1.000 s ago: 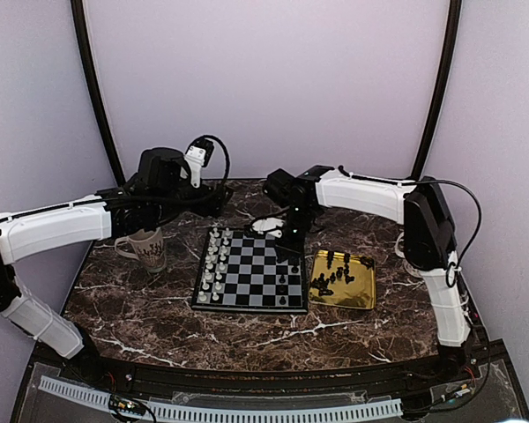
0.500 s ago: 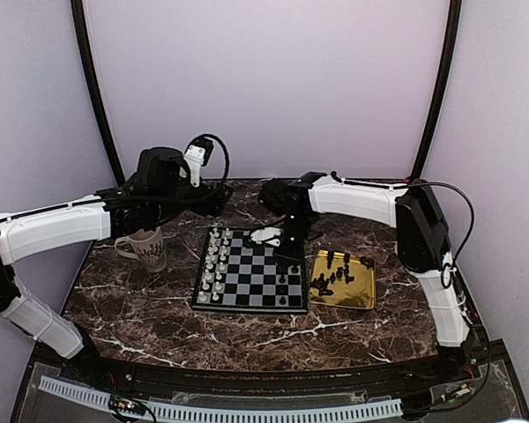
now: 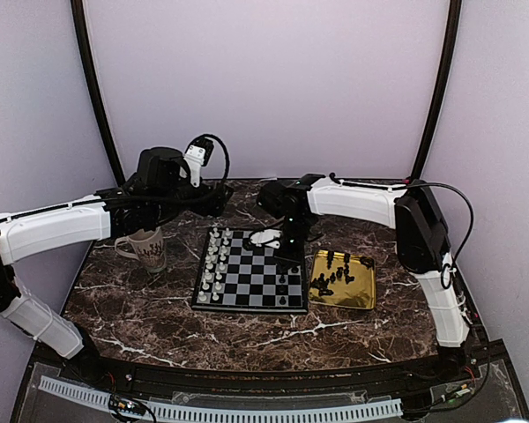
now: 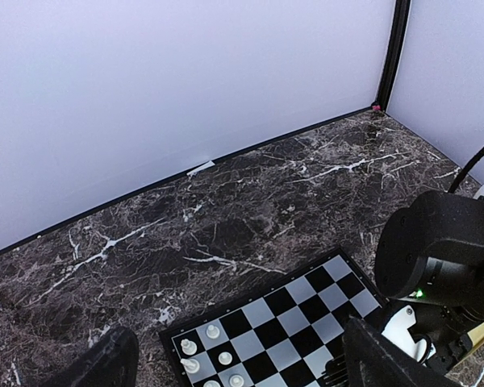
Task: Set up the chess pieces on the board
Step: Place the pawn at e7, then pick up the pawn from the storage box.
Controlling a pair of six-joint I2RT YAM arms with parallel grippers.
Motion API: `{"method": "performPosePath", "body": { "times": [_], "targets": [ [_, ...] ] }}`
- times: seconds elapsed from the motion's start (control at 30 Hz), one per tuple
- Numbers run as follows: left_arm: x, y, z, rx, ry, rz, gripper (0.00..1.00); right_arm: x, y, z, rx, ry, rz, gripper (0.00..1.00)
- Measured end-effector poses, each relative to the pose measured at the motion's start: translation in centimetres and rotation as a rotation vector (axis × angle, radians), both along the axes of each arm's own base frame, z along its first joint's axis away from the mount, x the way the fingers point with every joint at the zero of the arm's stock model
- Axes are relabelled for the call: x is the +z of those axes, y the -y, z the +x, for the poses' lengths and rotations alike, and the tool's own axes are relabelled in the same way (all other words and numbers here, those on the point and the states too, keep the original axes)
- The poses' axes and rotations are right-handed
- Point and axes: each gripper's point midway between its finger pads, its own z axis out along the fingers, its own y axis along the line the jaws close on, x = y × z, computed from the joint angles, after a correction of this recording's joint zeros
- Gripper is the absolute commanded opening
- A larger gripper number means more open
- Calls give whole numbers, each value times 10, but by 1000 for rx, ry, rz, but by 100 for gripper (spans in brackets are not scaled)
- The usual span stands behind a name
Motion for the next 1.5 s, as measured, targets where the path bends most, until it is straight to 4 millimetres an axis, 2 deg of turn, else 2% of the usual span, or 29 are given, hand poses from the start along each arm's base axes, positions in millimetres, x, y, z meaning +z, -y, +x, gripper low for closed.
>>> {"method": "performPosePath", "body": {
  "times": [0.33,0.5,0.63,0.73,0.83,0.93,1.17,1.5],
  "targets": [
    [0,1,0,-4,-1,-1,90,1,0,0,-1,2,1,19],
    [0,1,0,-4,-1,-1,90,15,6,-4,-6,18,13,20],
    [0,1,-1,-9,-3,-3,90,40,21,-10,-26,53,45,20],
    [0,3,-2,-20,-6,-6,90,58,40,-15,-59,77,76,20],
    [-1,5,-3,-28,-8,-8,90,65,62,-14,-105,90,88,20],
    [-1,6,-3,-34,-10,-11,90,56,90,-8,-171,77,74,20],
    [-4,8,-4,-45,-21,-13,90,11,147,-8,-298,1,-17,20],
    [-8,10,-3,-50,-30,-12,90,0,164,1,-363,13,-29,20]
  ]
}}
